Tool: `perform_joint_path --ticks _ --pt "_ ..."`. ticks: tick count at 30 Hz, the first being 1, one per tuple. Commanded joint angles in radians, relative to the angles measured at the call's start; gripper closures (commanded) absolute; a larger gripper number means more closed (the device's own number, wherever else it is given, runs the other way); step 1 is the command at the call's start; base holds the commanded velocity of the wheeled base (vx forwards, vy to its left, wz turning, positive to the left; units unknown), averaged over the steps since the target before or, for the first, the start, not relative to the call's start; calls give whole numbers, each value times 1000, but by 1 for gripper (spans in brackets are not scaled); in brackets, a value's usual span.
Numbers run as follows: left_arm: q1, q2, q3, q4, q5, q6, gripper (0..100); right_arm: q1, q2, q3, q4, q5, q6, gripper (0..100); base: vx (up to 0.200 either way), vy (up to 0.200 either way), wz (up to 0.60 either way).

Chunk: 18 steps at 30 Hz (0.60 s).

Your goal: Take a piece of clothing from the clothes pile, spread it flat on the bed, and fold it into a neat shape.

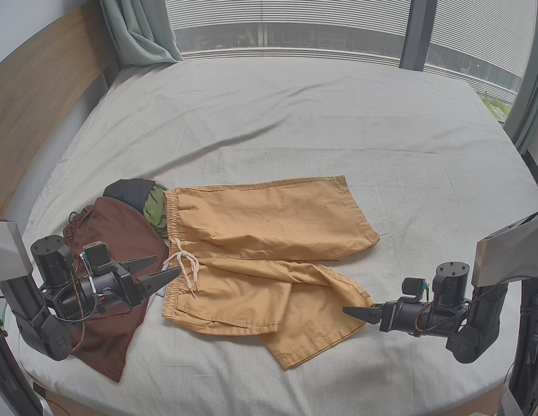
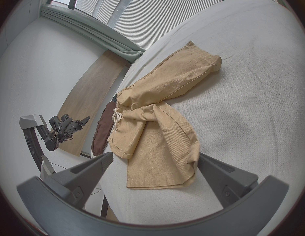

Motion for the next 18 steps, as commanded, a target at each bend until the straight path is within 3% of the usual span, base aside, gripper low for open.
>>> perform_joint_path --ticks 1,7,18 --pt "-1 -1 0 -1 -1 -1 0 -3 4 0 -1 -1 -1 100 0 0 0" --pt "-1 -1 0 -1 0 -1 0 -5 12 1 1 -1 -6 100 0 0 0" --pt "-8 1 -4 -1 0 -4 0 -94 46 -78 -1 -25 -41 100 0 0 0"
